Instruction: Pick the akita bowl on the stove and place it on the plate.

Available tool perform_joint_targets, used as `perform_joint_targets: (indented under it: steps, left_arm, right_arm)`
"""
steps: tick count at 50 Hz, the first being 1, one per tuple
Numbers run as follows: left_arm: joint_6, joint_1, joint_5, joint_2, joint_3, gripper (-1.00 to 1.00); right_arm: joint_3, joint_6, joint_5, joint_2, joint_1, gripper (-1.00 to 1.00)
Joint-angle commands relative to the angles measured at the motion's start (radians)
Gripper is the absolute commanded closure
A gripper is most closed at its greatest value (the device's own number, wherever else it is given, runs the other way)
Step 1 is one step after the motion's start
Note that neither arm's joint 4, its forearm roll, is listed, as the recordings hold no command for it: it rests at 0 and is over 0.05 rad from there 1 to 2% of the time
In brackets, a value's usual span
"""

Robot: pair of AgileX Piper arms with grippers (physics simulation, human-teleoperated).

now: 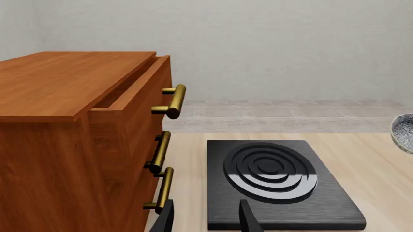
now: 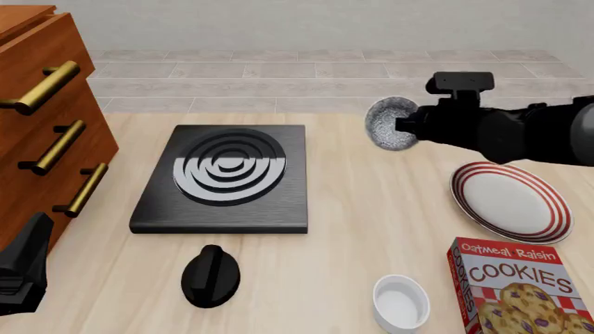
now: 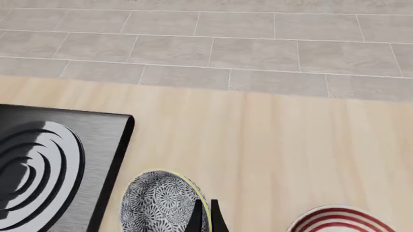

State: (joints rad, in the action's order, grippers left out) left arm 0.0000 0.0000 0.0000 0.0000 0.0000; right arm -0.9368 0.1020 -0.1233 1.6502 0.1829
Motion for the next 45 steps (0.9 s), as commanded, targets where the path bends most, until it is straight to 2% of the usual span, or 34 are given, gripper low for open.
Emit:
perform_joint_targets:
  steps: [1,23,45]
  left_arm:
    - [0.0,0.0,0.0,0.0,0.0,-1.0]
    - [0.0,0.0,0.0,0.0,0.0,-1.0]
    - [0.0,0.0,0.0,0.0,0.0,-1.0]
  right_arm:
    - [0.079,0.022,-0.049,-0.04,-0.045,1.0]
    - [0.202,0.026,-0.103,-0.102,-0.157,1.0]
    - [0.312,0.013,-0.1,-0.184,-0.244,1.0]
